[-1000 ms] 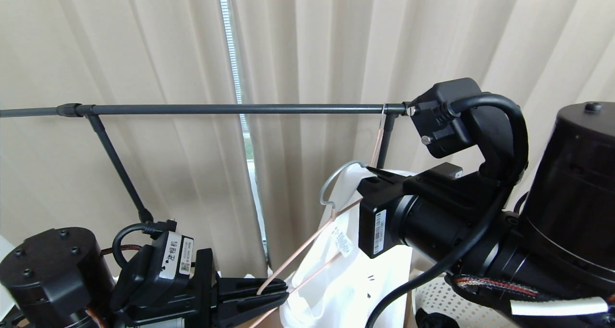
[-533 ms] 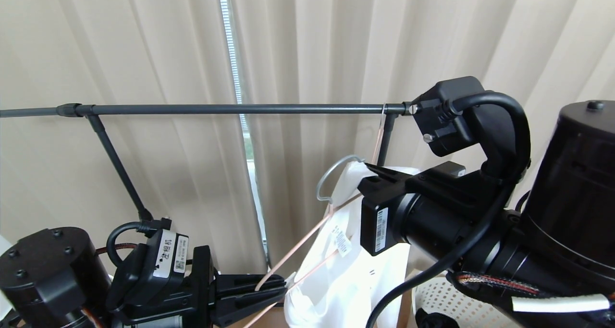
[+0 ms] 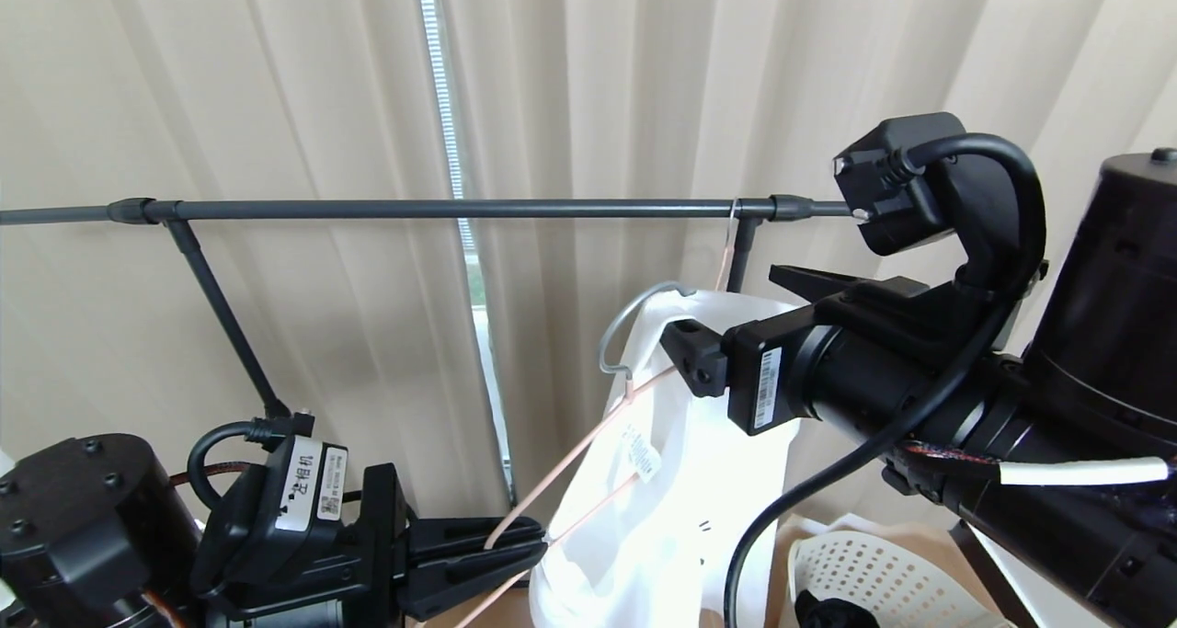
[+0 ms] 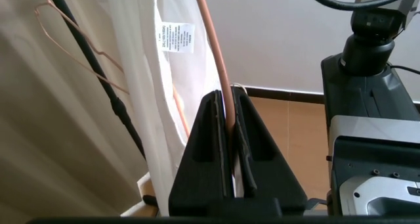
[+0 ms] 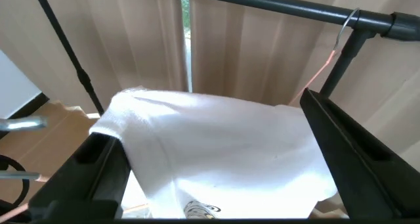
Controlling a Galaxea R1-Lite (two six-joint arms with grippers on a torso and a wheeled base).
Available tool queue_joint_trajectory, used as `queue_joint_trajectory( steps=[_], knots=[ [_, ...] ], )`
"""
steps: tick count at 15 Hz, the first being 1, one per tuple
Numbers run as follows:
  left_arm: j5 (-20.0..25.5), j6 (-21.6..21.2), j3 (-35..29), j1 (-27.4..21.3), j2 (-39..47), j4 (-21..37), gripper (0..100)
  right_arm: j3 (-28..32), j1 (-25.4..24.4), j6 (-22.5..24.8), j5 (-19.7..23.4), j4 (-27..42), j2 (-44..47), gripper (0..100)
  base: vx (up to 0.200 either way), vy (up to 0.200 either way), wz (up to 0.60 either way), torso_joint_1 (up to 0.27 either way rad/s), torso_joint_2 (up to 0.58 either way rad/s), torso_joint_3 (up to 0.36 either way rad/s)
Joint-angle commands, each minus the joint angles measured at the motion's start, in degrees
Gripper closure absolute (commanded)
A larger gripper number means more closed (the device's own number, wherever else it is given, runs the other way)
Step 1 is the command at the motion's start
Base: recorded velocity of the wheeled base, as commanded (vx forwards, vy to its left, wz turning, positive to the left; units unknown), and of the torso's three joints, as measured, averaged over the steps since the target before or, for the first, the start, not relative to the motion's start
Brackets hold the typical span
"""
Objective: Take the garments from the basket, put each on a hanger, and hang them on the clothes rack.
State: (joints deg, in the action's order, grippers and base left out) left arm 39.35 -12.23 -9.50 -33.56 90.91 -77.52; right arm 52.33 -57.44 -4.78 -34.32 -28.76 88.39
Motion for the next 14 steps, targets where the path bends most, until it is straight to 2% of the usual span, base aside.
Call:
queue_joint_trajectory(
  steps=[1,6,9,14],
  knots=[
    [0.02,0.01,0.09,0.07,0.15,-0.09,100,-0.04,0.14,-0.14,-0.05,-0.07,0.46,0,0.000,0.000,0.00,0.000,0.00,0.000],
    [0.02,0.01,0.27,1.13,0.06,-0.18,100,-0.65,-2.32,-0.14,-0.14,0.02,0.82,0,0.000,0.000,0.00,0.000,0.00,0.000],
    [0.02,0.01,0.88,2.27,0.24,-2.20,100,-0.83,-2.41,-0.06,-0.14,0.02,0.73,0,0.000,0.000,0.00,0.000,0.00,0.000],
    [0.02,0.01,0.97,2.54,0.24,-2.28,100,-0.83,-2.41,-0.06,-0.14,0.02,0.38,0,0.000,0.000,0.00,0.000,0.00,0.000]
  ],
)
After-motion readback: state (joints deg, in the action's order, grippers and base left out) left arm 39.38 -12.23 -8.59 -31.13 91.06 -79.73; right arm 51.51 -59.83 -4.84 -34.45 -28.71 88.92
